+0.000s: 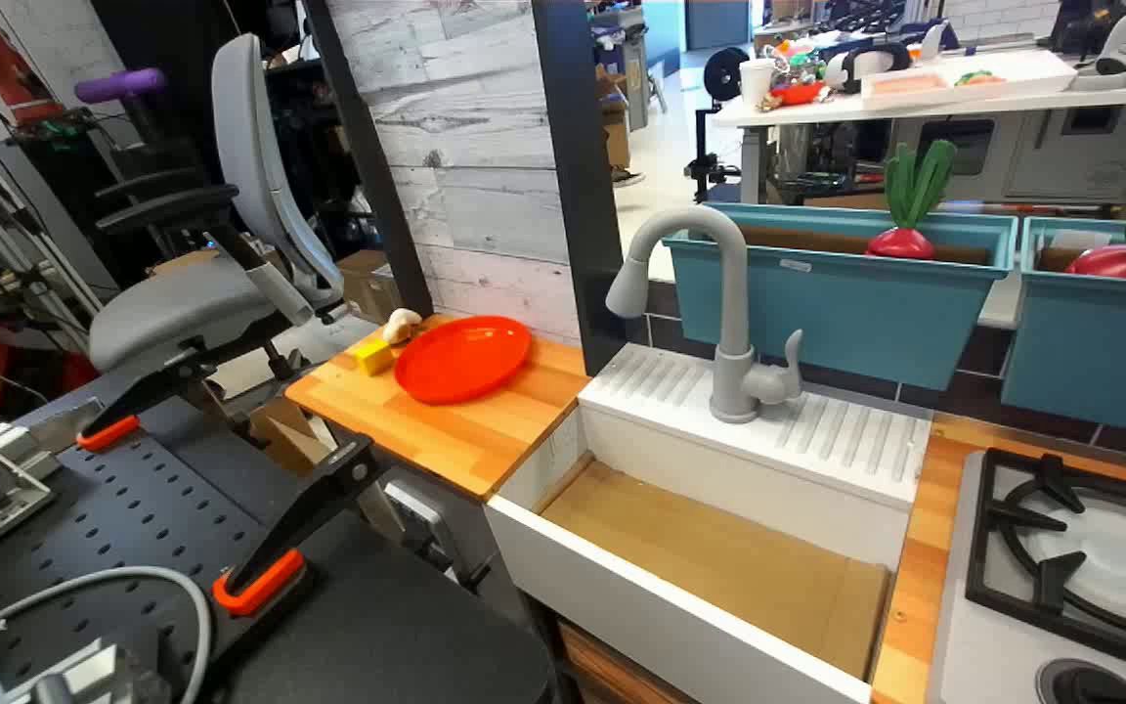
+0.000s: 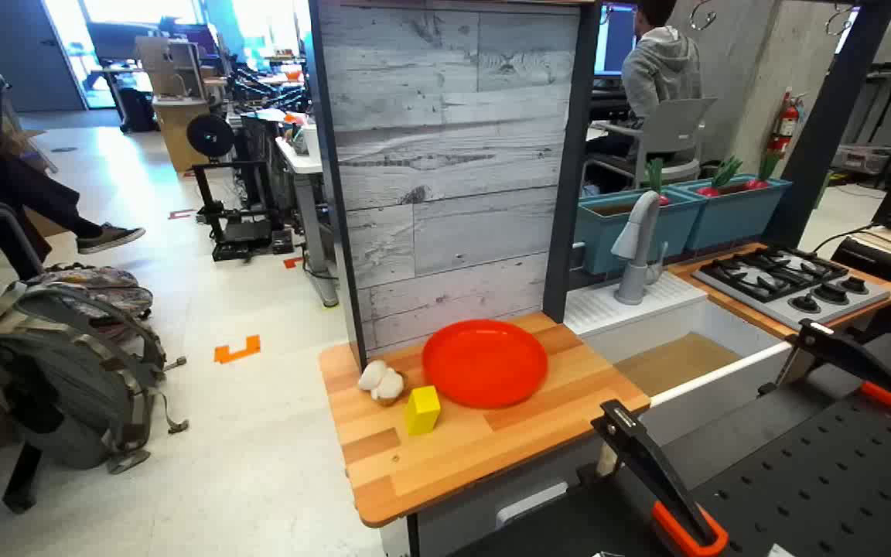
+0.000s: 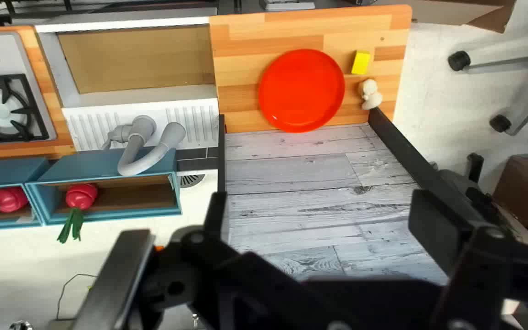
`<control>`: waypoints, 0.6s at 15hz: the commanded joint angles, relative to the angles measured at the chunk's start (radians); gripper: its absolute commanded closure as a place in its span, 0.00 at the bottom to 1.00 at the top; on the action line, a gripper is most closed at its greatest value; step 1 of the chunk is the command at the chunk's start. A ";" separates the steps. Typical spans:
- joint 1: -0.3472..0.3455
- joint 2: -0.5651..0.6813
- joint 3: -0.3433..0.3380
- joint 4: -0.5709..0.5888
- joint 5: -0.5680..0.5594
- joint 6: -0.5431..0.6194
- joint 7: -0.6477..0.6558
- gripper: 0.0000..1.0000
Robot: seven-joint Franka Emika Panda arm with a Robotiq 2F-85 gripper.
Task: Move the faucet to the right side of the sink
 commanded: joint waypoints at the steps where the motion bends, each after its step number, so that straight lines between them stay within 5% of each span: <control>1: -0.001 0.000 0.001 0.003 0.000 -0.002 -0.001 0.00; 9: -0.036 0.167 -0.006 0.013 -0.012 0.201 0.071 0.00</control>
